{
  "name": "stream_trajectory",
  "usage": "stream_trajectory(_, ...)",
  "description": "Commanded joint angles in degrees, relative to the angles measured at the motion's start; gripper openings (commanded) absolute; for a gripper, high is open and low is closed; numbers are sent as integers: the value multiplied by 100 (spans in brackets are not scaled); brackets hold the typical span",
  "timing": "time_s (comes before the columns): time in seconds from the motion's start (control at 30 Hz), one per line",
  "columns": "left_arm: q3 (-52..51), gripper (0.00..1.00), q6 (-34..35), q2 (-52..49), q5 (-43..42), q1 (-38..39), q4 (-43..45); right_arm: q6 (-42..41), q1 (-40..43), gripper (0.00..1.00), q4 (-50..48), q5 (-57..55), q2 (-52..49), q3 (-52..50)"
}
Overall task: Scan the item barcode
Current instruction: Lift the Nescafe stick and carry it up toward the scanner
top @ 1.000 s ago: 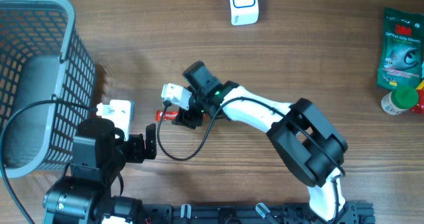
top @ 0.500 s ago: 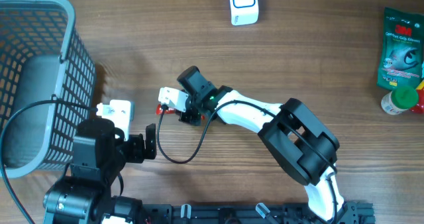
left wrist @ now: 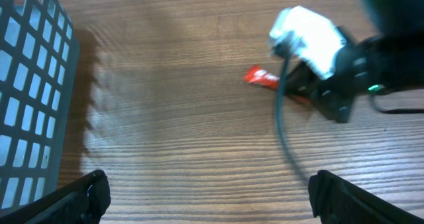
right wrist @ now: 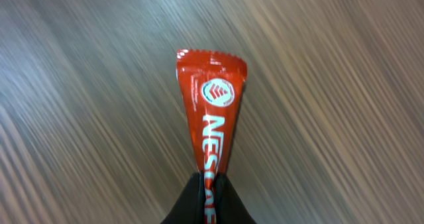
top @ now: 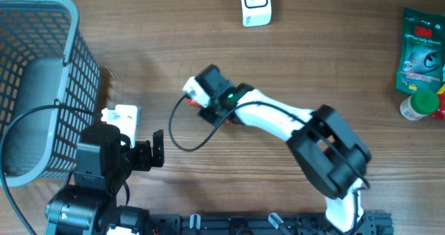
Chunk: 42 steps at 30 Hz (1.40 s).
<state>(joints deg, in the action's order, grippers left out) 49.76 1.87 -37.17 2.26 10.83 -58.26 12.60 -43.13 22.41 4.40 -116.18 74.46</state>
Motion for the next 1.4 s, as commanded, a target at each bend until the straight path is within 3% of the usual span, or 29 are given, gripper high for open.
stream_trajectory(0.0,-33,100,55,31,-26,31,15,-992,293,4,459,507,647,-20)
stream_trajectory(0.27,-33,100,55,31,-26,31,15,-2129,925,4,1565,3222,1290,-20)
stream_trajectory(0.5,-33,100,55,31,-26,31,15,-4763,1252,4,2253,5051,1333,-20)
stream_trajectory(0.67,-33,100,52,31,-26,31,15,-5654,1421,4,2319,6196,1333,-20)
stream_trajectory(0.93,-33,100,55,31,-26,31,15,-5423,1698,4,2326,8714,1333,-20)
stream_trajectory(1.37,-33,100,55,31,-26,31,15,-5311,1777,4,2015,8782,1333,-24)
